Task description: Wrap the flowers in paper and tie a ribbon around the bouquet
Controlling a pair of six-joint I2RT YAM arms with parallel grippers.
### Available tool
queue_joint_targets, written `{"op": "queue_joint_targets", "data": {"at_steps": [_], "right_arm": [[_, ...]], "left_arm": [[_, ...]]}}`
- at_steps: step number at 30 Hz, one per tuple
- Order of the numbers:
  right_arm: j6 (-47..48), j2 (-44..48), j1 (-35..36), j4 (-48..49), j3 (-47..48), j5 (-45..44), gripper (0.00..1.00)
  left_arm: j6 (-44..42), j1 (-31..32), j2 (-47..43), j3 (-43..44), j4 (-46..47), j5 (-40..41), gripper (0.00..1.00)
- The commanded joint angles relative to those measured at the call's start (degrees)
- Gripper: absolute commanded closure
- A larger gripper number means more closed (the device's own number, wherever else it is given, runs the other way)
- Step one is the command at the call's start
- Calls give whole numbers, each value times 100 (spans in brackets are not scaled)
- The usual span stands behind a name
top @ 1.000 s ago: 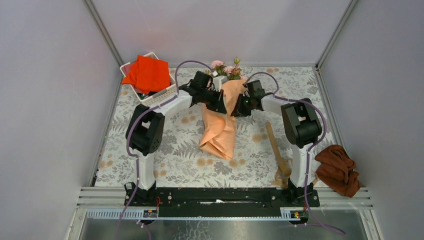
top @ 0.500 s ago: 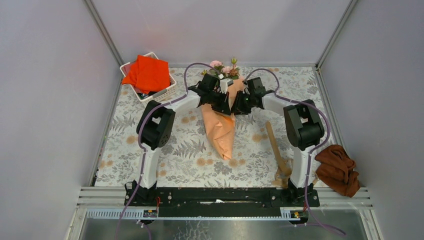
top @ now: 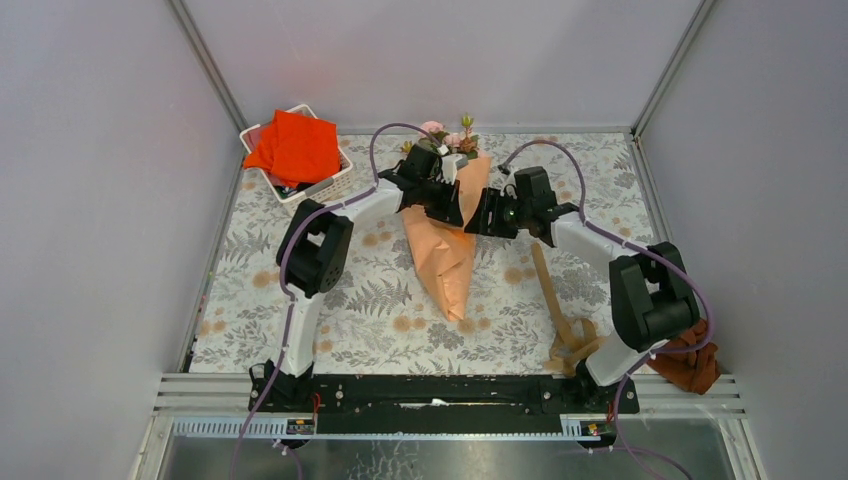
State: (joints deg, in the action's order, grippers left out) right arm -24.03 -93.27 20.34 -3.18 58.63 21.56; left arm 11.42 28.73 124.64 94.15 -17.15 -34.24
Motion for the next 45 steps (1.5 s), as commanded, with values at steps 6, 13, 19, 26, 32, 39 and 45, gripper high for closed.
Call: {"op": "queue_joint_targets", "data": {"at_steps": [6, 13, 19, 26, 32, 39, 45], "right_arm": [[-34, -423, 459, 941, 115, 698, 30], [-2, -852, 449, 531, 258, 3, 57], [-333, -968, 254, 668, 99, -199, 89], [-533, -1041, 104, 889, -30, -94, 91], [-650, -1151, 0, 1045, -1, 39, 91], [-889, -1244, -12, 1284, -18, 213, 91], [-906, -1220, -42, 1280, -78, 114, 91]], "left_arm": [[58, 1, 110, 243, 216, 49, 100], [0, 1, 108, 361, 132, 83, 100], [-488, 1, -32, 679, -253, 219, 72], [-1807, 138, -906, 614, -1358, 222, 46], [-3041, 719, -1855, -725, -1617, 884, 68], [-3348, 1563, -1633, -964, -1065, 1640, 73], [-3752, 2118, -1237, -1364, -619, 2031, 74]]}}
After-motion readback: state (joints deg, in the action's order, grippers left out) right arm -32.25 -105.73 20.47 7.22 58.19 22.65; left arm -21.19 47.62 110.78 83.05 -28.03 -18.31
